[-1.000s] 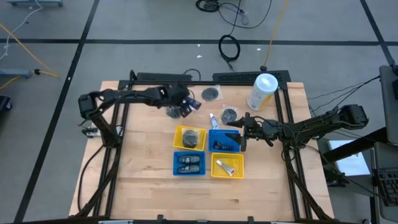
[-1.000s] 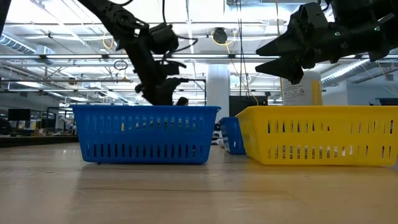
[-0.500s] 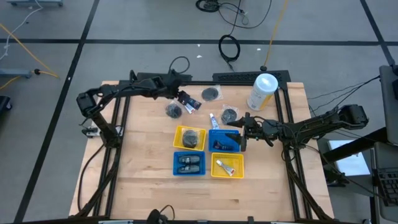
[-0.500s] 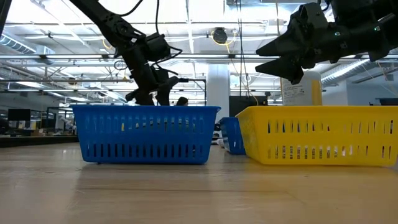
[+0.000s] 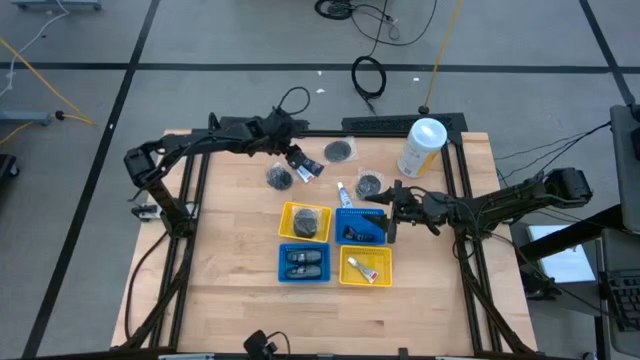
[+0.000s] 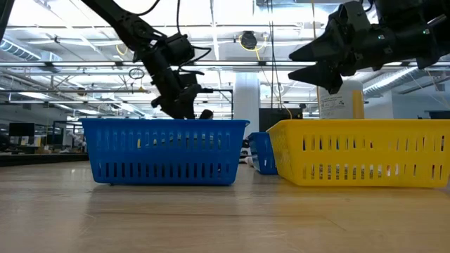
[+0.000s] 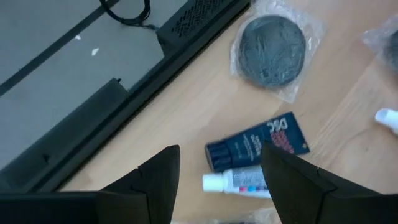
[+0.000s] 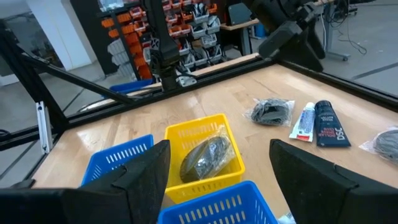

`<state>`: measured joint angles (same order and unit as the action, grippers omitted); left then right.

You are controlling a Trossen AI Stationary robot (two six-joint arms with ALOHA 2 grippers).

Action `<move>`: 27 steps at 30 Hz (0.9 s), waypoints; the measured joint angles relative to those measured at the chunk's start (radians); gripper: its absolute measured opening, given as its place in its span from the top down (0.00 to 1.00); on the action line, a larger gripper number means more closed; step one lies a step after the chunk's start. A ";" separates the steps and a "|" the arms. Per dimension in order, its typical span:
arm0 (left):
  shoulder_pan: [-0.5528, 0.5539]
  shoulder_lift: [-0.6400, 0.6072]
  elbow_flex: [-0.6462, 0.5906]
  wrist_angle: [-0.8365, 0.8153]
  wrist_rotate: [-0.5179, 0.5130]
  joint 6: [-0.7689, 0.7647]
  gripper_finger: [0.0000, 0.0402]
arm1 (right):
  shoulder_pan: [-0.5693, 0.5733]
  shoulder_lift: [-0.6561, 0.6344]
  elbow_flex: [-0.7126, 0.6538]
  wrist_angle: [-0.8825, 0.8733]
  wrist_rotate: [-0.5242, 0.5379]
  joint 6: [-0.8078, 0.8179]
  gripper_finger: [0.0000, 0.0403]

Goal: Pick & Place Travel size toiletries
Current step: Put the blue shave cream into the top blue basket

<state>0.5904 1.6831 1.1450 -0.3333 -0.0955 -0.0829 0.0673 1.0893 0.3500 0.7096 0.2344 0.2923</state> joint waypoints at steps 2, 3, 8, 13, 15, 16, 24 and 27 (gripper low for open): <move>-0.001 0.031 0.053 -0.051 -0.004 0.011 0.46 | 0.000 0.000 0.000 0.012 0.000 -0.011 0.34; -0.002 0.057 0.087 -0.082 -0.009 0.025 0.46 | 0.000 0.000 -0.001 0.019 0.000 -0.017 0.34; -0.003 0.221 0.285 -0.309 -0.025 0.172 0.46 | 0.000 0.000 -0.001 0.027 0.000 -0.018 0.34; -0.003 0.323 0.414 -0.468 -0.007 0.408 0.46 | 0.000 0.001 -0.001 0.012 -0.001 -0.016 0.35; -0.008 0.344 0.439 -0.469 -0.010 0.452 0.46 | 0.000 0.001 -0.001 0.012 -0.001 -0.020 0.35; -0.008 0.351 0.446 -0.469 -0.010 0.472 0.46 | 0.000 0.000 -0.001 0.012 -0.001 -0.022 0.35; -0.010 0.360 0.452 -0.450 0.010 0.602 0.46 | 0.000 0.001 -0.001 0.012 -0.001 -0.024 0.35; -0.006 0.360 0.452 -0.449 0.028 0.598 0.46 | 0.000 0.000 -0.001 0.012 -0.001 -0.024 0.35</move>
<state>0.5841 2.0434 1.5967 -0.7821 -0.0673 0.5148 0.0677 1.0897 0.3492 0.7212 0.2337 0.2684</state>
